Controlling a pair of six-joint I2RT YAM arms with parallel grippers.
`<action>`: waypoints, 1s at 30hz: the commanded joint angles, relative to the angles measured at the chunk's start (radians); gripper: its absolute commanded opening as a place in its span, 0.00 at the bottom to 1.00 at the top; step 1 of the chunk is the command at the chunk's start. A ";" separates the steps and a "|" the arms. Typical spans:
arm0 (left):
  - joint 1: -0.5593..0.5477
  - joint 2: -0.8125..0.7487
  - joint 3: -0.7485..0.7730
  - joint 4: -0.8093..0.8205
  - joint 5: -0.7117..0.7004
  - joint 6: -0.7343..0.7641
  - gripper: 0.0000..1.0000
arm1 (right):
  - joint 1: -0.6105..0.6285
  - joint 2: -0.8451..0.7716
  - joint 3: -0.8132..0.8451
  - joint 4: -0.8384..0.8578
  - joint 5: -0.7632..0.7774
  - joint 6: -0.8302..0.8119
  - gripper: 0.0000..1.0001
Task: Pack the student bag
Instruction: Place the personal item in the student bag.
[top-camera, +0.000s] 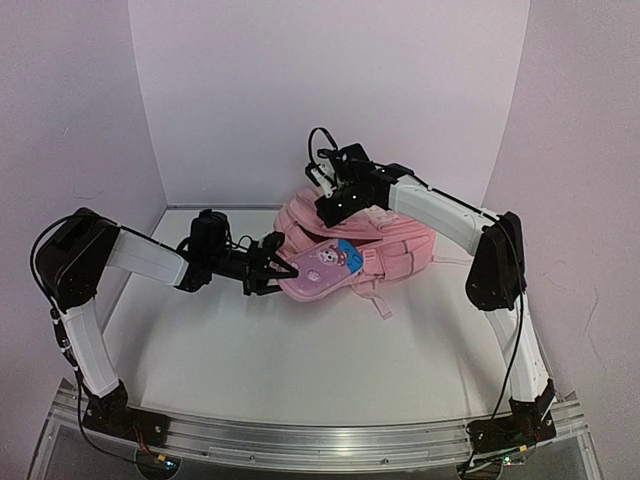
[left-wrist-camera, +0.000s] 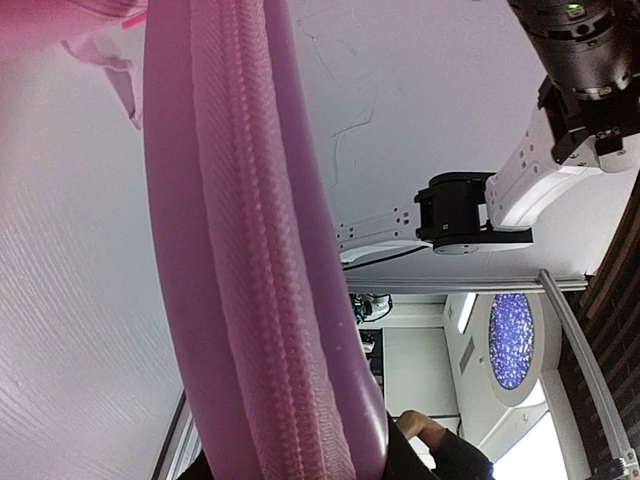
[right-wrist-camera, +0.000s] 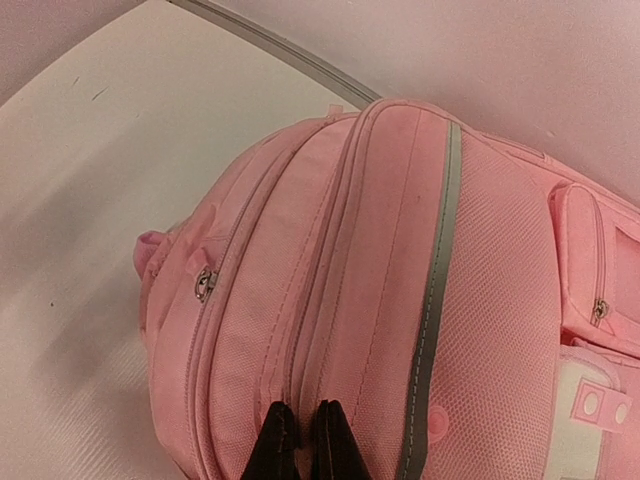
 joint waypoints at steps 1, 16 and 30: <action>0.041 -0.006 0.001 0.246 -0.005 -0.092 0.00 | 0.010 -0.134 0.015 0.102 -0.038 0.022 0.00; 0.118 0.132 0.123 0.229 -0.201 -0.026 0.00 | 0.010 -0.165 -0.023 0.094 -0.147 0.057 0.00; 0.013 0.273 0.344 0.105 -0.630 0.127 0.01 | 0.039 -0.085 0.088 0.102 -0.239 0.235 0.00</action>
